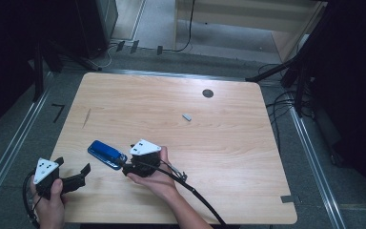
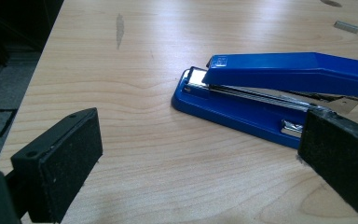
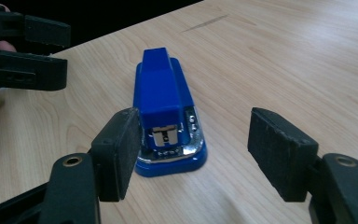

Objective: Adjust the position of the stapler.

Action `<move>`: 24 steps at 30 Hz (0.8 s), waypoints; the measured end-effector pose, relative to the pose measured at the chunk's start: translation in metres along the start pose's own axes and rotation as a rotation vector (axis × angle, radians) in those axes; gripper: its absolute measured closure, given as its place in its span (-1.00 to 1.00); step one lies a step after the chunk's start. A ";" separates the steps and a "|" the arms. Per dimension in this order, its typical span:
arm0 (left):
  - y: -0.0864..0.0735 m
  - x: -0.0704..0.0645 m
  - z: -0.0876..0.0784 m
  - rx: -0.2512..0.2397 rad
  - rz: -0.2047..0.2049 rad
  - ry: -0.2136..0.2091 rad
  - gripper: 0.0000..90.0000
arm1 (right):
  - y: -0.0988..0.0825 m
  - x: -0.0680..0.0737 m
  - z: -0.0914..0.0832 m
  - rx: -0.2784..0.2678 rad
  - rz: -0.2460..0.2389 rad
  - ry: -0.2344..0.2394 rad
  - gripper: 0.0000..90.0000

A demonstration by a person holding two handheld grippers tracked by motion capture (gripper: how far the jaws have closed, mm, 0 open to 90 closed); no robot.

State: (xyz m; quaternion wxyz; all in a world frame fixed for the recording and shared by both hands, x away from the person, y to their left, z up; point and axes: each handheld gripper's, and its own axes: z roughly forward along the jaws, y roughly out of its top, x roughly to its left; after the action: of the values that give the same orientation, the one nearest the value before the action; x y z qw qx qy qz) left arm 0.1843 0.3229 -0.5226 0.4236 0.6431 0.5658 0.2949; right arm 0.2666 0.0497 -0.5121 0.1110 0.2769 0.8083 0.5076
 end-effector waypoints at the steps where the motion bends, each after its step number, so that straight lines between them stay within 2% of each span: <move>1: 0.000 0.000 0.000 0.000 0.000 -0.001 -1.00 | 0.000 0.001 0.002 -0.001 0.005 0.009 -0.21; 12: 0.000 0.000 0.000 0.000 0.001 0.000 -1.00 | 0.002 0.011 0.025 0.026 -0.016 0.040 -0.09; 24: 0.000 0.000 0.000 0.000 0.003 -0.001 -1.00 | 0.005 0.007 0.049 0.042 0.001 0.035 0.00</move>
State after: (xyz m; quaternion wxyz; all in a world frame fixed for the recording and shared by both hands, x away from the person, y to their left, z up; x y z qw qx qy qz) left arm 0.1839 0.3227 -0.5226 0.4236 0.6439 0.5646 0.2952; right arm 0.2846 0.0926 -0.5297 0.0909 0.2707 0.8206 0.4951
